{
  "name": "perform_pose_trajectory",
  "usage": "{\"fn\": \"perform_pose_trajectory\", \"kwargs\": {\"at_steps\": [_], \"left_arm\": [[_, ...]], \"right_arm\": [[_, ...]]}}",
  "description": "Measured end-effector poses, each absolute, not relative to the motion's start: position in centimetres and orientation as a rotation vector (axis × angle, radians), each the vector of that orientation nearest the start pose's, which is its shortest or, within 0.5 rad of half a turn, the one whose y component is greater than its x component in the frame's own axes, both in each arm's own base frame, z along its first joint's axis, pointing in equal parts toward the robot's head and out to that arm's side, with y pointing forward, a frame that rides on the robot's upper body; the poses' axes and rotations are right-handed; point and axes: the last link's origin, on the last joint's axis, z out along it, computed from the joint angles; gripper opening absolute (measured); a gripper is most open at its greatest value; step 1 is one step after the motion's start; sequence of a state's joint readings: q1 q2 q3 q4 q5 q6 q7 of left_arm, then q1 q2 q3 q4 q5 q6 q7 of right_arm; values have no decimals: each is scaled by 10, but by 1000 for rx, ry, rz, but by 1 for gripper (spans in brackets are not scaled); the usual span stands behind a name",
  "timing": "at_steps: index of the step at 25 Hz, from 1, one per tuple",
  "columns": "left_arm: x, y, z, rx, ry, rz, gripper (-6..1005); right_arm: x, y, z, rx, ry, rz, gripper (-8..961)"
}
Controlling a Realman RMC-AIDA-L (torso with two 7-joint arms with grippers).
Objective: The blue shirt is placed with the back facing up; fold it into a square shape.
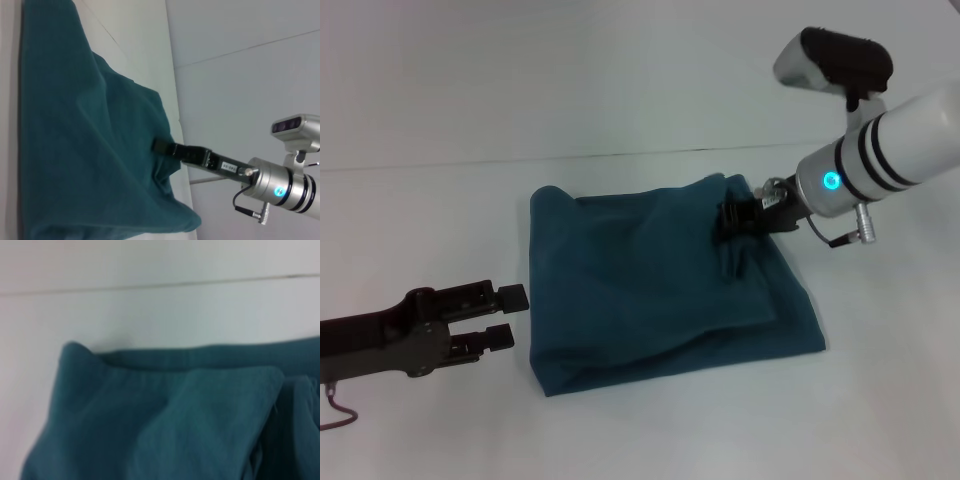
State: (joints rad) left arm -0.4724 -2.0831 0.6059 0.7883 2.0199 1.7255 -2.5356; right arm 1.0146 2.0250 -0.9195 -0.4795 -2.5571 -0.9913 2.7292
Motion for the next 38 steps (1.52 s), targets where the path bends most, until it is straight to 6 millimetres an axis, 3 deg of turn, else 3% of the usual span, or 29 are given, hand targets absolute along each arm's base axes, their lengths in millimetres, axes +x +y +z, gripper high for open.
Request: {"fn": "perform_pose_trajectory", "kwargs": {"at_steps": [10,30,38], "left_arm": [[-265,311,30,-2206,-2148,-925,766],[-266,310,30,-2196,-2154,-937,764],[-266,310,30,-2197,-2154,-939,766]], "right_arm": [[179,462,8,-2163,1550,145,76],[208,459,-5,-2080,1529,30,86],[219,462,-1,-2011,1490,-60,90]]}}
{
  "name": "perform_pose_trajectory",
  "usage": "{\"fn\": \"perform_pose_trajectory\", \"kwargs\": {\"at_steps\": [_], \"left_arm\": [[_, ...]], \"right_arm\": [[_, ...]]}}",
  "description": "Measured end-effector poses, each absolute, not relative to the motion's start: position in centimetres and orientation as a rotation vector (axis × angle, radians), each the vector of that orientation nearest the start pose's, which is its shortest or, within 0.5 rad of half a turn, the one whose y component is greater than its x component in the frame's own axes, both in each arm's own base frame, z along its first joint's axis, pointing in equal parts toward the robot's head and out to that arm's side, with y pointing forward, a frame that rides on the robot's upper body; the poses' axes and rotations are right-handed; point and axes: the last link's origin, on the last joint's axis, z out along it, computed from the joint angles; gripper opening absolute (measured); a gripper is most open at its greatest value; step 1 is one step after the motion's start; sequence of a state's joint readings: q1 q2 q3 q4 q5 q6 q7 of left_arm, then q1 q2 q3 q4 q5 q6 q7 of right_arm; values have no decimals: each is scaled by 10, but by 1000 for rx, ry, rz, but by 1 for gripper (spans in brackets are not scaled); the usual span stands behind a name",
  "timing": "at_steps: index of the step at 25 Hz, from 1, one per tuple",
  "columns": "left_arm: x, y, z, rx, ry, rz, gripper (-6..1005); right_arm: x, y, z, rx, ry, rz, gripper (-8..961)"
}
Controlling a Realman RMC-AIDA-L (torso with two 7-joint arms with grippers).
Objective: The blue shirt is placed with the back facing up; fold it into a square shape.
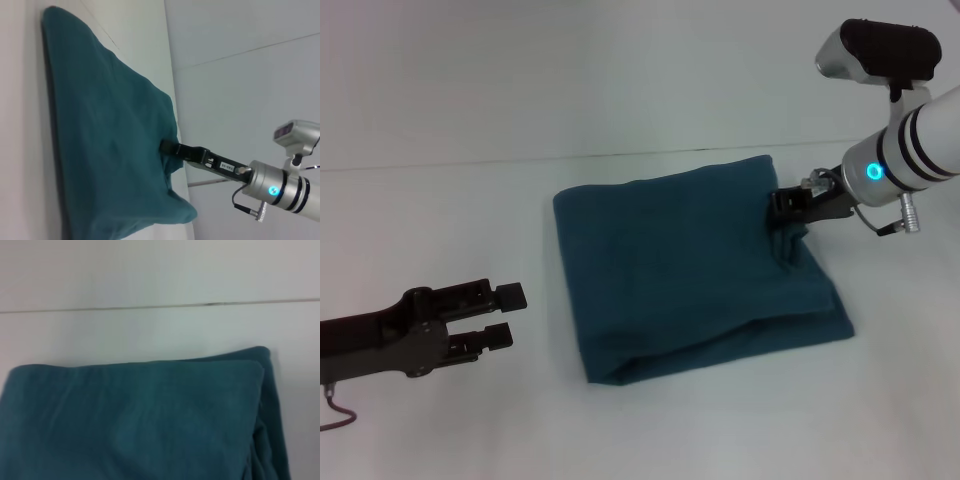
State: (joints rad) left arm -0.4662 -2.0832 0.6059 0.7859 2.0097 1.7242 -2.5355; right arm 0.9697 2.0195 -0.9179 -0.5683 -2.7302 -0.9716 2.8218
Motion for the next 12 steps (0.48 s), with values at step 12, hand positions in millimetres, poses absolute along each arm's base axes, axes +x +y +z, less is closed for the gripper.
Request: {"fn": "perform_pose_trajectory", "kwargs": {"at_steps": [12], "left_arm": [[-266,309,28,-2192,-2164,-944,765]], "right_arm": [[215,465,-12,-2005,1421,-140,219]]}}
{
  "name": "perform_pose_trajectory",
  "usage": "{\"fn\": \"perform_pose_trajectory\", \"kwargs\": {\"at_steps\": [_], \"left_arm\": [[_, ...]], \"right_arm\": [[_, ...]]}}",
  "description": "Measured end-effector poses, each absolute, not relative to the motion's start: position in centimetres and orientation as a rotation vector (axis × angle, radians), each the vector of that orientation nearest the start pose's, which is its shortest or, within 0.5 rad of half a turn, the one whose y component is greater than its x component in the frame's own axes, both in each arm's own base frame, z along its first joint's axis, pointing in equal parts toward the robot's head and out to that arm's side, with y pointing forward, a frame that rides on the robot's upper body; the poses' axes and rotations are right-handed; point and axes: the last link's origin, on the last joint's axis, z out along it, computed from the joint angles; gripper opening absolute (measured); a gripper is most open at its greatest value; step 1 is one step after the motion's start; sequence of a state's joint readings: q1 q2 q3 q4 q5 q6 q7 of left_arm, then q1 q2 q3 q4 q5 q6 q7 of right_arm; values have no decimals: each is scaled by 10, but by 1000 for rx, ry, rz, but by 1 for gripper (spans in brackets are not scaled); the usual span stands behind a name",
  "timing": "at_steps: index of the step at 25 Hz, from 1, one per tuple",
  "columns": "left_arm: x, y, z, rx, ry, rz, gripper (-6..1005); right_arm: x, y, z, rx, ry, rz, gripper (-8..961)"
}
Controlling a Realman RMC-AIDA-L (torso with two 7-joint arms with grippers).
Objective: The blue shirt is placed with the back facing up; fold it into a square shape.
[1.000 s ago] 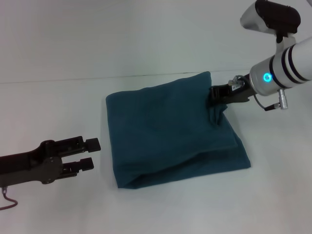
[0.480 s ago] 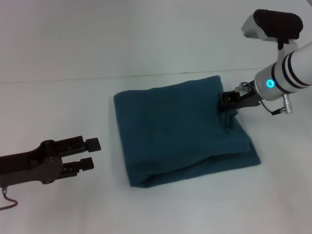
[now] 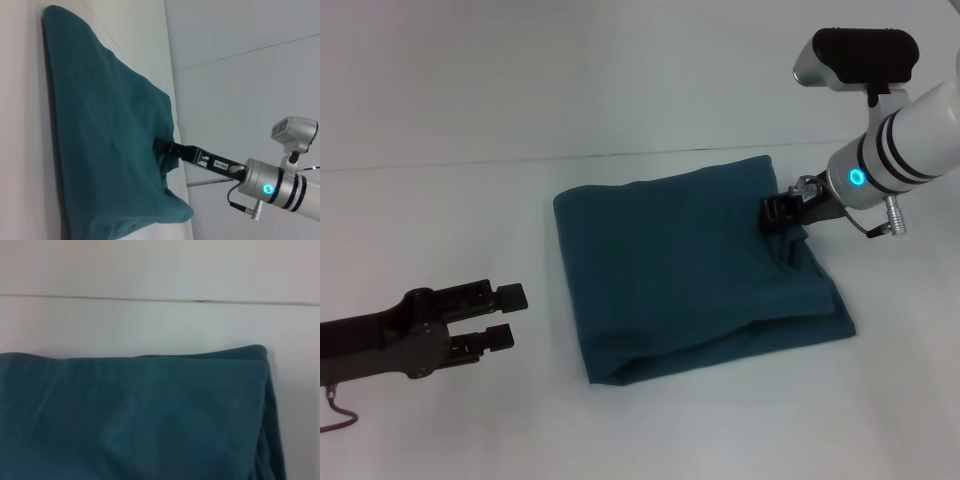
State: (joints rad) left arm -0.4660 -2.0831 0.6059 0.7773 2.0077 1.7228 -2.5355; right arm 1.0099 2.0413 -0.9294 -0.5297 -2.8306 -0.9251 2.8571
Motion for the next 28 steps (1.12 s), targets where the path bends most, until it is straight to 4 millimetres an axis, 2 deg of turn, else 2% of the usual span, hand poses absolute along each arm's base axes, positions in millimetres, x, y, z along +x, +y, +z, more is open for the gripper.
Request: {"fn": "perform_pose_trajectory", "kwargs": {"at_steps": [3,9,17,22,28], "left_arm": [[-266,310,28,-2193,-2163,-946,765],[-265,310,28,-2197,-2160,-947,766],[-265,310,28,-2196,-2160,-947,766],[-265,310,28,-2198,-2159,-947,766],[-265,311,28,-2199,-2158,-947,766]], "right_arm": [[218,465,-9,-1983,1423,-156,221],[219,466,-5,-1973,1430,-148,286],[225,467,11,-1935,1463,-114,477],[232,468,17,-1903,1481,-119,713],[238,468,24,-1860,1468,-153,758]]}}
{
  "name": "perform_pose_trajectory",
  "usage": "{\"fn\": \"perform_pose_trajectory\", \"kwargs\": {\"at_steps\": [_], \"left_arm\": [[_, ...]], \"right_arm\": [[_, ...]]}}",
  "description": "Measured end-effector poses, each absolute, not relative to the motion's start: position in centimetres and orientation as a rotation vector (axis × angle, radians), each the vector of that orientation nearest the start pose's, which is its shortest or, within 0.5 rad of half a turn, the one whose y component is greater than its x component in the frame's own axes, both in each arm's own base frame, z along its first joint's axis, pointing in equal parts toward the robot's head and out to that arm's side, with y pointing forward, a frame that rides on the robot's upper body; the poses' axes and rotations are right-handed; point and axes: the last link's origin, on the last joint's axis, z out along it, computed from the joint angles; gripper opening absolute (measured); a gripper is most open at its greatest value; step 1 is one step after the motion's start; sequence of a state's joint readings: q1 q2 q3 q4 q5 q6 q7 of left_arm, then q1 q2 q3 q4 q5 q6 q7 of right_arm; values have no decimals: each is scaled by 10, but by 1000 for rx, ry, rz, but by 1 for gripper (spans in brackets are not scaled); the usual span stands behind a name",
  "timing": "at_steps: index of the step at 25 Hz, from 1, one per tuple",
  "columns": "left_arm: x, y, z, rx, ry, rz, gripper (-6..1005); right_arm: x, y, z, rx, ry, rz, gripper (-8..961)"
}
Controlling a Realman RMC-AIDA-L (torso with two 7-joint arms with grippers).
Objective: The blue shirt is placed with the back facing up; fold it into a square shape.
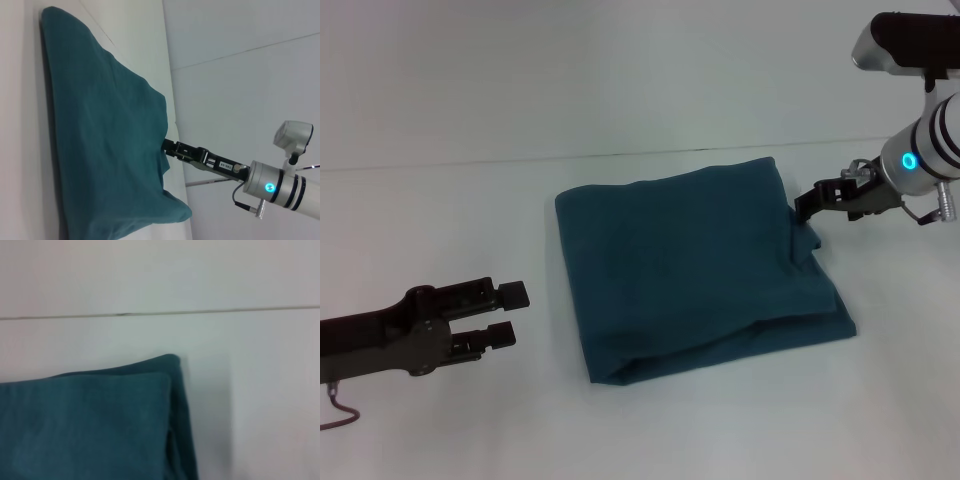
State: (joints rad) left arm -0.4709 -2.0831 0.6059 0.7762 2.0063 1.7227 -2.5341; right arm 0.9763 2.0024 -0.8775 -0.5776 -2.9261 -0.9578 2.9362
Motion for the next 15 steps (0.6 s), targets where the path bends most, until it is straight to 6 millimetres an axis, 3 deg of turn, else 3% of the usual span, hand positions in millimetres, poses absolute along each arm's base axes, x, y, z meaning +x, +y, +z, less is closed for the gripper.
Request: {"fn": "perform_pose_trajectory", "kwargs": {"at_steps": [8,15], "left_arm": [[-266,310,29,-2191,-2161,-956,765],[-264,311,30,-2195,-2154,-963,765]], "right_arm": [[223,473,44,-1873,1495,-9,758],[215,478,33,-1893,1479,33,758]]}}
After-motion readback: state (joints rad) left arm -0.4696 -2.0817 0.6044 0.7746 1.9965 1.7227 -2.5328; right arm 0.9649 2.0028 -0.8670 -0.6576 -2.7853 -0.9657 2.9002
